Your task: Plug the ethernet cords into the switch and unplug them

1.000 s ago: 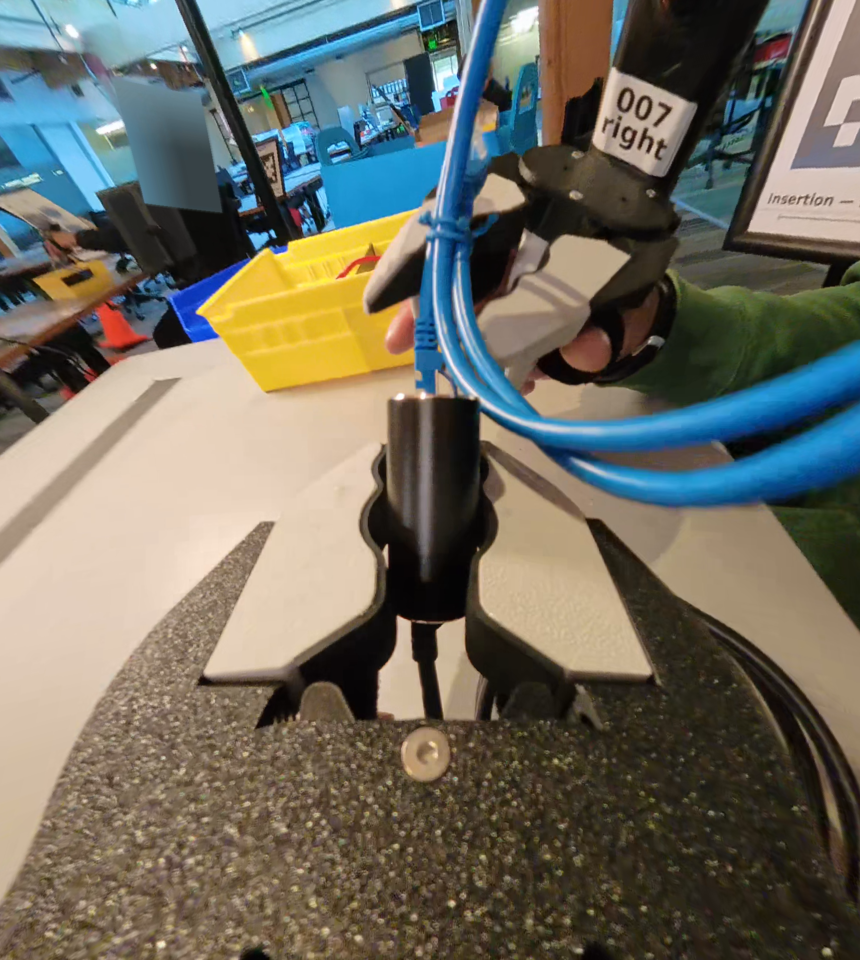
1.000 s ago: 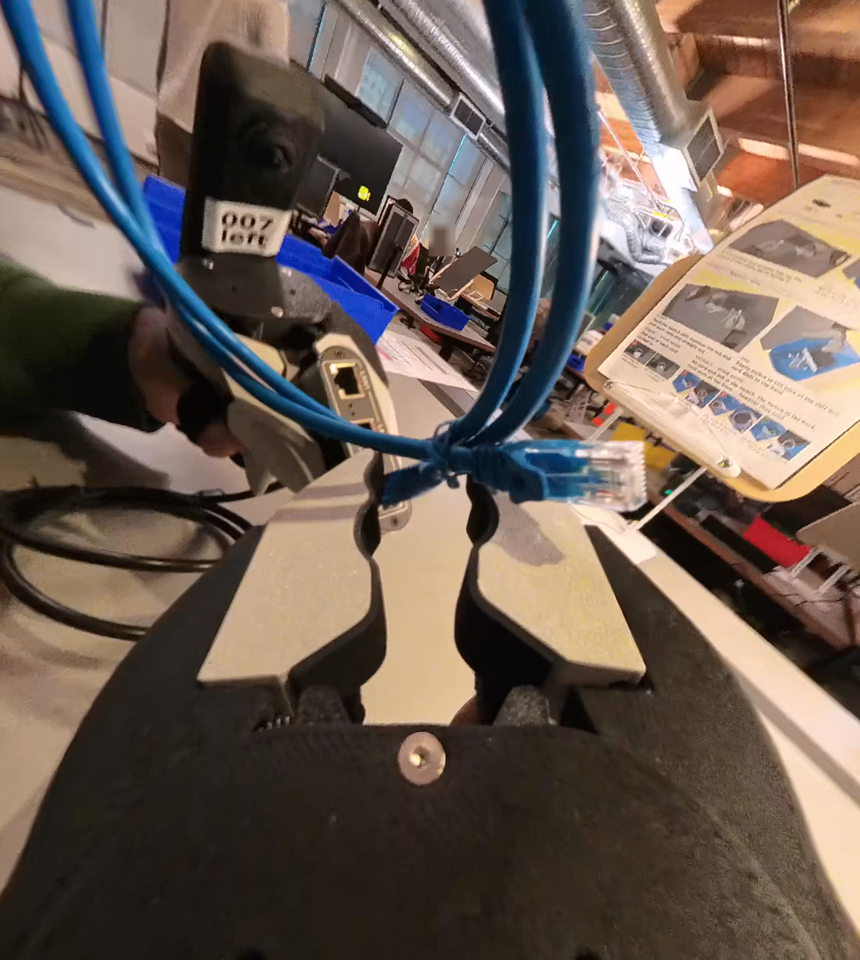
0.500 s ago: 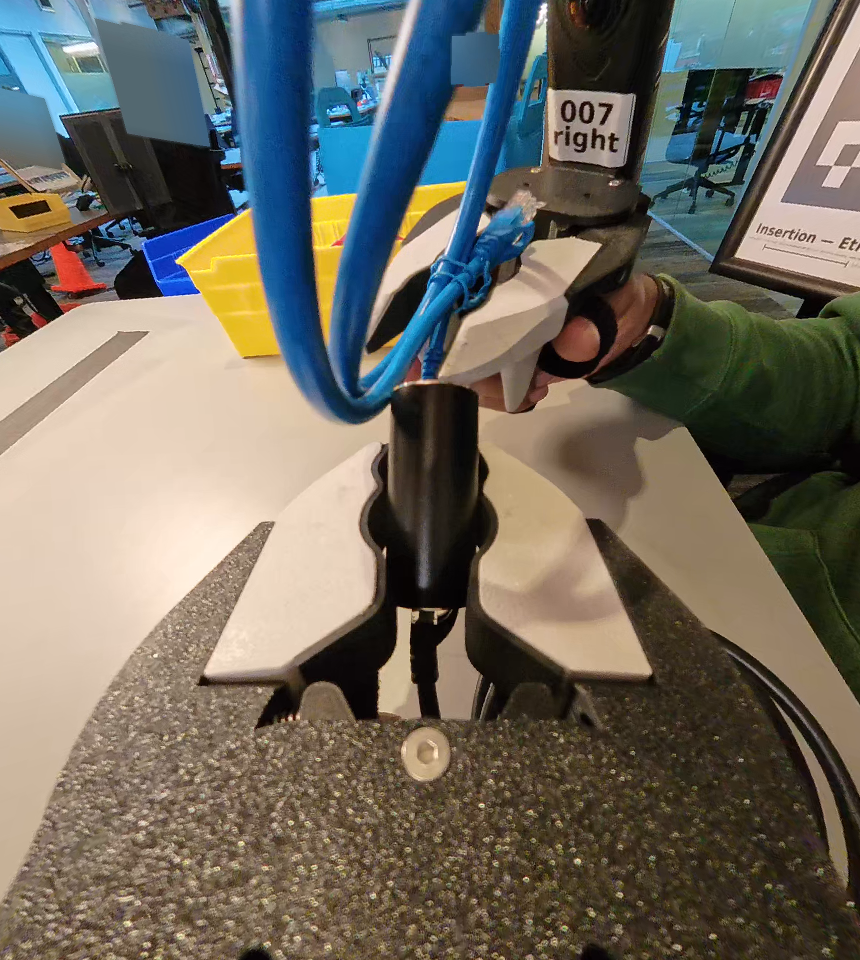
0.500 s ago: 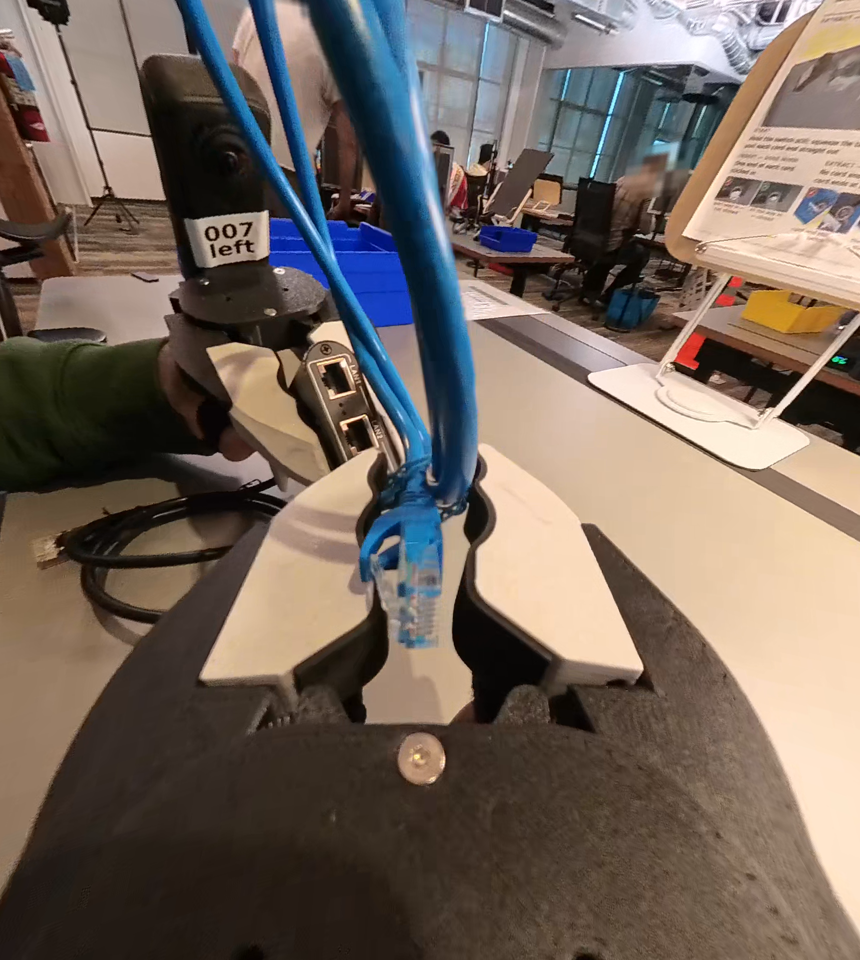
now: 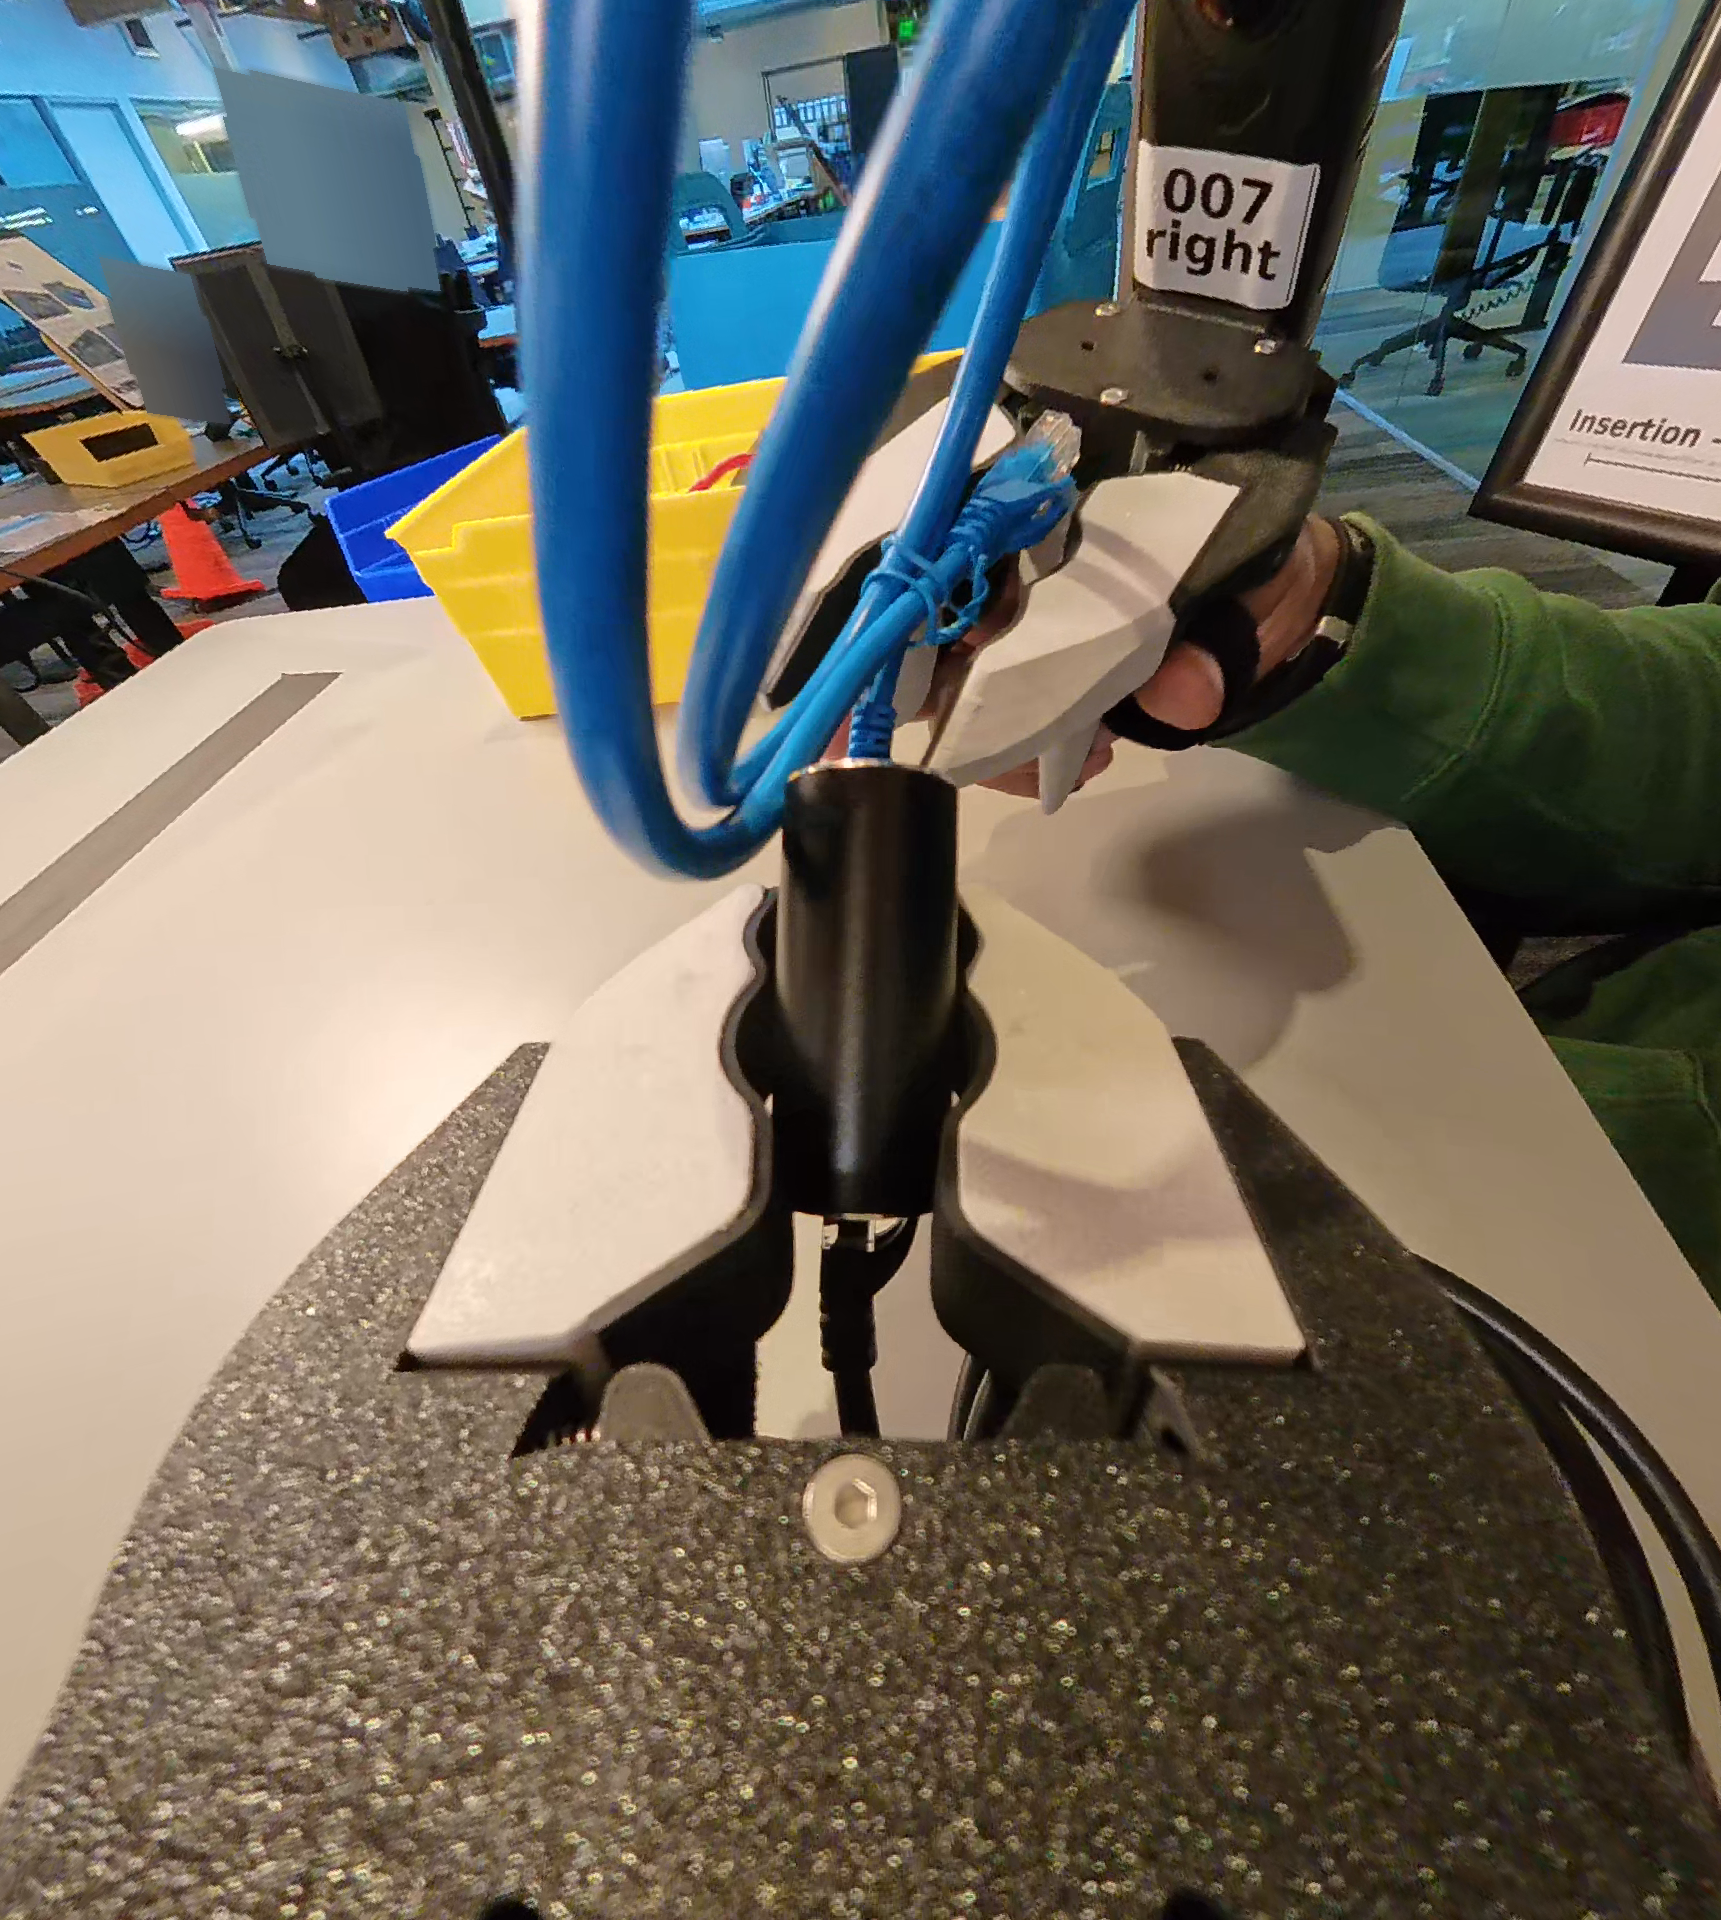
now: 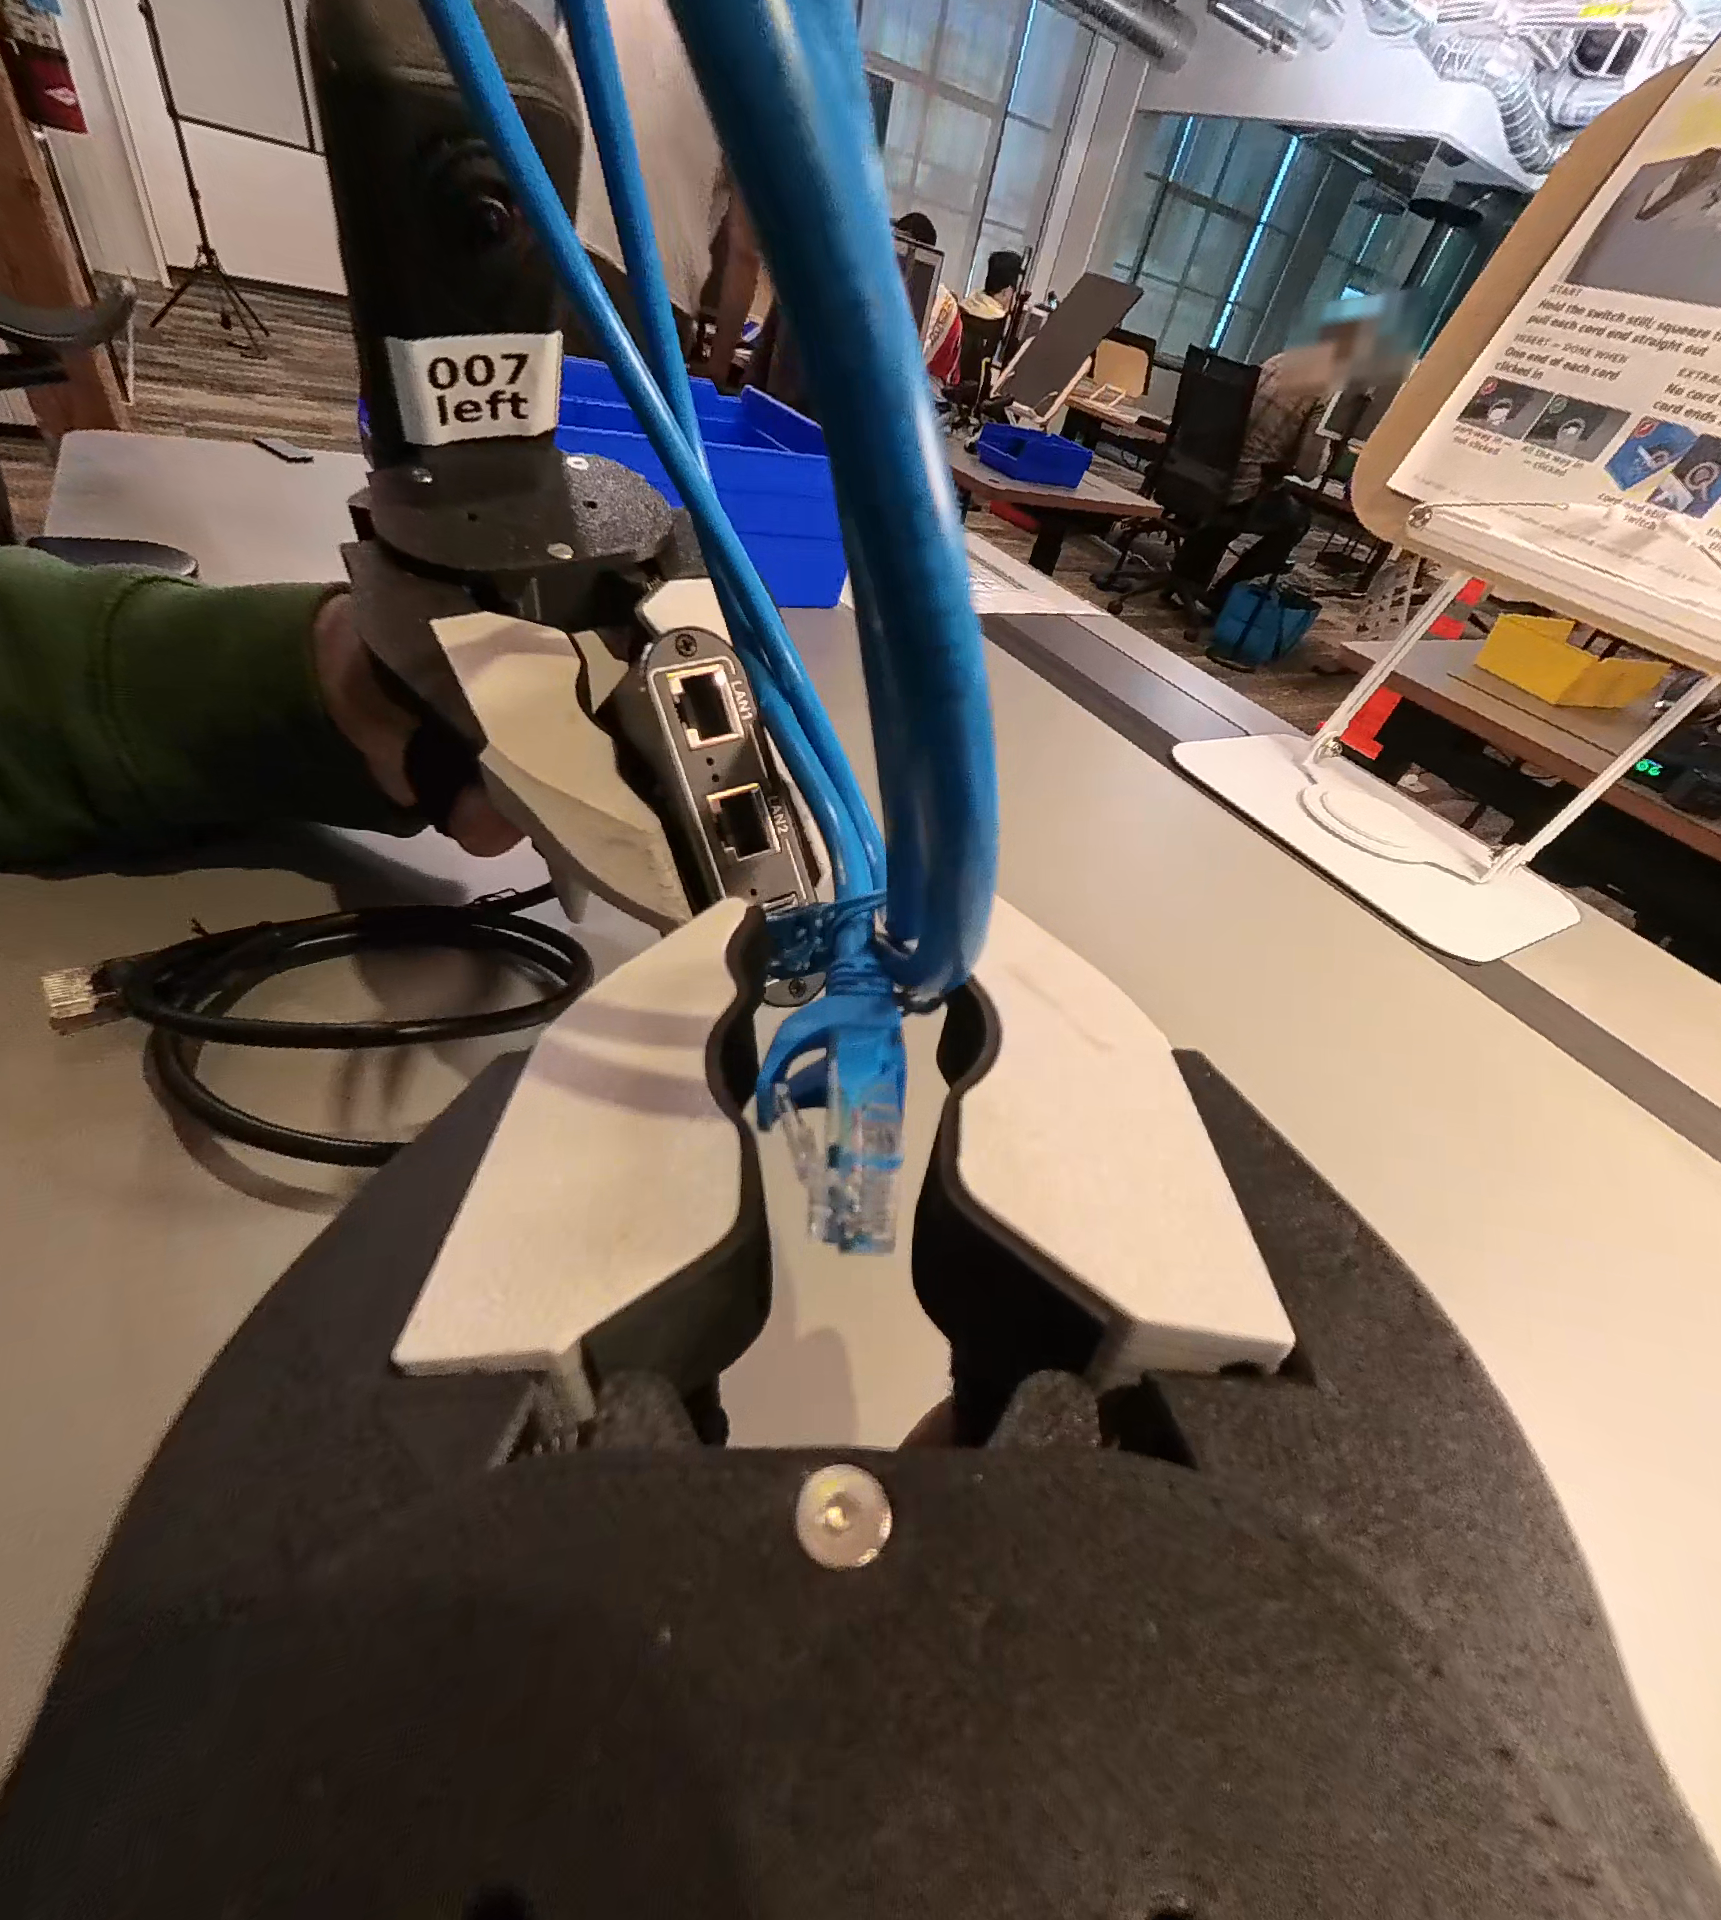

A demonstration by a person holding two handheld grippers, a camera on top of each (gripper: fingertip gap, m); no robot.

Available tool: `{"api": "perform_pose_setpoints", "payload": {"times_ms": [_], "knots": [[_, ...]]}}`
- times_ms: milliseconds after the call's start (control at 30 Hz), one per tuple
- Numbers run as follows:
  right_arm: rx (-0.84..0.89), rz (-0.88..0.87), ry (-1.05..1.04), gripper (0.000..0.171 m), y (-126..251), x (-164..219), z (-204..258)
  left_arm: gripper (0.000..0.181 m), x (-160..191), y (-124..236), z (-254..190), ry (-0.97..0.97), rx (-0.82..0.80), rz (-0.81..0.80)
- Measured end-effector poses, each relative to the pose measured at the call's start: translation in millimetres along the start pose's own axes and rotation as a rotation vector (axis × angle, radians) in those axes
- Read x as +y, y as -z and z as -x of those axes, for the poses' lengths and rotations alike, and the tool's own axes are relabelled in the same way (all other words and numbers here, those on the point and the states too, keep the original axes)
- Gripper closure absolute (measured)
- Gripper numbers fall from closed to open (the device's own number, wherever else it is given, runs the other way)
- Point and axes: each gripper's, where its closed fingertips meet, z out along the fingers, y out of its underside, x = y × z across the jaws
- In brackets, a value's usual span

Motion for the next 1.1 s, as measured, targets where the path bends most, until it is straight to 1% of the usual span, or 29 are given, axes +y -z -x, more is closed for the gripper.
{"api": "perform_pose_setpoints", "payload": {"times_ms": [200,300,533,667,867,967,1100], "knots": [[-0.006,-0.001,0.016,0.138,4.2,1.4,-1.3,0.153,-4.7,3.4,1.5,0.02,0.003,-0.03],[0.005,0.004,0.039,0.133,0.2,1.2,1.5,0.153,-6.3,3.2,-1.8,0.04,0.032,-0.045],[0.013,0.016,0.086,0.132,-2.9,1.9,5.3,0.153,-4.1,1.0,-4.7,0.038,0.046,-0.033],[0.027,0.008,0.14,0.135,-2.2,-0.3,6.2,0.153,-5.0,1.1,-4.5,0.009,0.032,-0.029],[0.032,-0.016,0.208,0.146,-0.5,-5.7,10.2,0.153,-6.0,0.6,-5.3,-0.016,0.024,-0.024],[0.061,-0.021,0.254,0.147,0.7,-7.6,9.0,0.153,-5.2,-0.8,-5.1,-0.036,0.014,-0.013],[0.099,-0.035,0.25,0.148,0.4,-11.7,6.1,0.153,-8.3,-0.7,-2.7,-0.043,-0.011,-0.034]]}}
